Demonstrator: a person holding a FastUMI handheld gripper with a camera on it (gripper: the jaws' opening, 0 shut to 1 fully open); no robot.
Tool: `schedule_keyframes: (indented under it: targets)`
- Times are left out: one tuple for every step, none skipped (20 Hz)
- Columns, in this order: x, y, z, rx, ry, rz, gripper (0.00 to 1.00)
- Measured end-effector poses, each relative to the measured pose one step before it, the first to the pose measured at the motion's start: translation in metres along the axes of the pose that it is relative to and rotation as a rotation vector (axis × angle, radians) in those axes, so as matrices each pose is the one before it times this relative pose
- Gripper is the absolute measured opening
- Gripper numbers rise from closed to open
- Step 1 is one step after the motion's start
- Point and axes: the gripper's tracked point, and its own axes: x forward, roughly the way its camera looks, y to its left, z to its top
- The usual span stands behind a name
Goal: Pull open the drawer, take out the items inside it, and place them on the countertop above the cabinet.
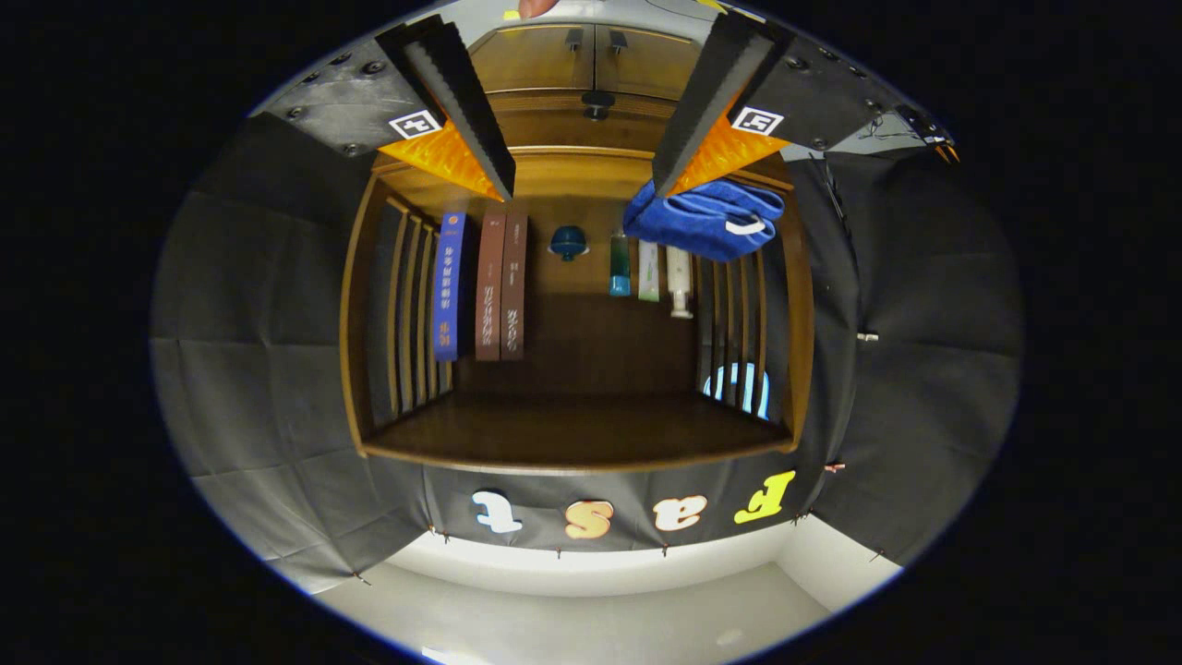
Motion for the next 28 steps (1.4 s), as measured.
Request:
schedule_keyframes:
  targets:
    - [0.0079, 0.00379, -0.01289, 0.00595, 0.0063, 0.00899, 0.98]
    - [0.00756, 0.00328, -0.01387, 0.00825, 0.01394, 0.00376, 0.98]
    - [0.00741, 0.00177, -0.01377, 0.0128, 0.01242, 0.00247, 0.98]
    - [0.00774, 0.00041, -0.01231, 0.01086, 0.00689, -0.00114, 0.98]
    - [0.00693, 0.00047, -0.01315, 0.00793, 0.01102, -0.00275, 0.98]
    - [0.00909, 0.00145, -0.01455, 0.00213, 0.0081, -0.00001, 0.98]
    - [0.00779, 0.00022, -0.01489, -0.00723, 0.01232, -0.00216, 0.98]
    - [0.00731, 0.00151, -0.01237, -0.00891, 0.01292, 0.00318, 0.98]
    - [0.00824, 0.00221, -0.01231, -0.00945, 0.01275, 0.00123, 0.98]
    - [0.00764, 0.00228, -0.01077, -0.00491, 0.00866, 0.00481, 0.98]
    - [0.00288, -0.00094, -0.00491, -0.00076, 0.00541, 0.00391, 0.98]
    - [0.00432, 0.00068, -0.00449, -0.00292, 0.00122, -0.00045, 0.98]
    - [0.00389, 0.00167, -0.00282, -0.00427, -0.00282, 0.00133, 0.98]
    - [0.0028, 0.00074, -0.0035, -0.00869, 0.00359, -0.00159, 0.98]
    - [0.00344, -0.00047, -0.00653, -0.00976, 0.01204, -0.00502, 0.98]
    - [0.00106, -0.00199, -0.00614, 0.00193, 0.01925, -0.012, 0.98]
    - [0.00259, -0.00407, -0.00791, 0.011, 0.02012, -0.02248, 0.98]
    - [0.00172, -0.00386, -0.00427, 0.01617, 0.00875, -0.01757, 0.88]
    - [0.00193, -0.00211, -0.00282, 0.01729, 0.01089, -0.00547, 0.79]
    - [0.00533, -0.00648, -0.00671, 0.00149, 0.01485, -0.02692, 0.7]
    - [-0.00513, 0.00021, 0.00272, 0.01385, 0.00753, 0.0131, 0.6]
    - [0.00507, 0.00022, -0.00073, -0.00042, 0.00108, 0.0063, 0.51]
    - [0.00171, 0.00024, -0.00092, -0.00877, 0.01475, 0.00239, 0.44]
    - [-0.00396, -0.00065, -0.00103, -0.01223, 0.00322, -0.00104, 0.38]
    - [-0.00027, -0.0014, 0.00117, 0.00085, 0.0058, 0.00084, 0.31]
    - [0.00115, 0.00166, -0.00066, 0.02129, 0.00194, 0.00378, 0.3]
    - [-0.00778, -0.00065, -0.00186, 0.0221, 0.00689, -0.00148, 0.26]
    - [-0.00636, -0.00055, -0.00155, 0.00032, 0.00411, 0.00018, 0.23]
